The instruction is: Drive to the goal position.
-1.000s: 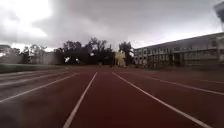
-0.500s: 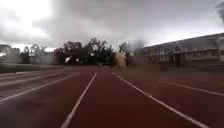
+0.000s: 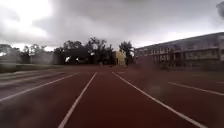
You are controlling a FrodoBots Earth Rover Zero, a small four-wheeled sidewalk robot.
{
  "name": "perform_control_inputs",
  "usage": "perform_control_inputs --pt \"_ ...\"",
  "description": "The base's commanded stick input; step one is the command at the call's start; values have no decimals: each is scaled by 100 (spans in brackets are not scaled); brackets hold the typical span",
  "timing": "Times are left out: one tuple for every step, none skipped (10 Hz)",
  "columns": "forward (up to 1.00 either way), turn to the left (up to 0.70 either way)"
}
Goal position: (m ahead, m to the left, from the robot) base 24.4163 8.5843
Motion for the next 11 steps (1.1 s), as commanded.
perform_control_inputs --pt "45 0" --pt "45 0" --pt "45 0" --pt "45 0" --pt "45 0" --pt "45 0" --pt "45 0" --pt "45 0" --pt "45 0" --pt "45 0" --pt "45 0"
